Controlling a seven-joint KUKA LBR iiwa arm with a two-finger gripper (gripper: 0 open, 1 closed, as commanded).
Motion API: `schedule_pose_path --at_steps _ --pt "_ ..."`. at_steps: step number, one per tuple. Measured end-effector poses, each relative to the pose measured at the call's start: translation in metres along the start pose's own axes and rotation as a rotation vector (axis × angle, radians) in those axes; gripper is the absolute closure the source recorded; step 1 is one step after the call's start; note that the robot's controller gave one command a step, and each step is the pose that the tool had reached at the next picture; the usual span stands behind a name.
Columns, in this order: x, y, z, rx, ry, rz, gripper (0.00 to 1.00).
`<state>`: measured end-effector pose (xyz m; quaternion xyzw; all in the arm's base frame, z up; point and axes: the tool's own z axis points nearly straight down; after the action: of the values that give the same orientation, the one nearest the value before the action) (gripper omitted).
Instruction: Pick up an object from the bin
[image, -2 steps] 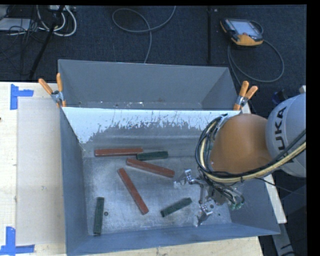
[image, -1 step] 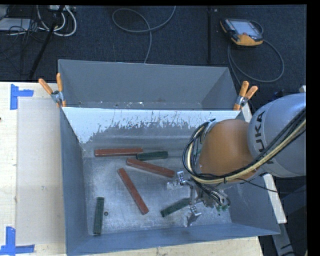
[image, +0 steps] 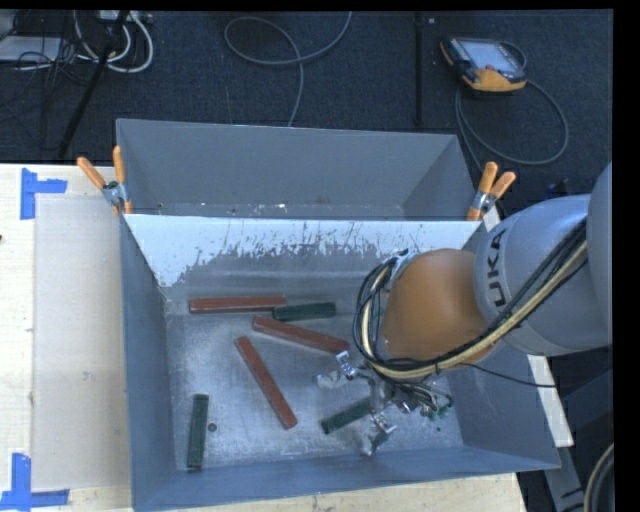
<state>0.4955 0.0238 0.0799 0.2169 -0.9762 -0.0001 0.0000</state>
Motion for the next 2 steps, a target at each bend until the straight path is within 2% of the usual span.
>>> schedule_pose_path --at_steps 1,2 --pt "-0.0066 -0.0076 0.0048 0.0 -0.013 0.089 1.0" --pt "-0.0066 -0.0076 0.0048 0.0 -0.013 0.089 1.0"
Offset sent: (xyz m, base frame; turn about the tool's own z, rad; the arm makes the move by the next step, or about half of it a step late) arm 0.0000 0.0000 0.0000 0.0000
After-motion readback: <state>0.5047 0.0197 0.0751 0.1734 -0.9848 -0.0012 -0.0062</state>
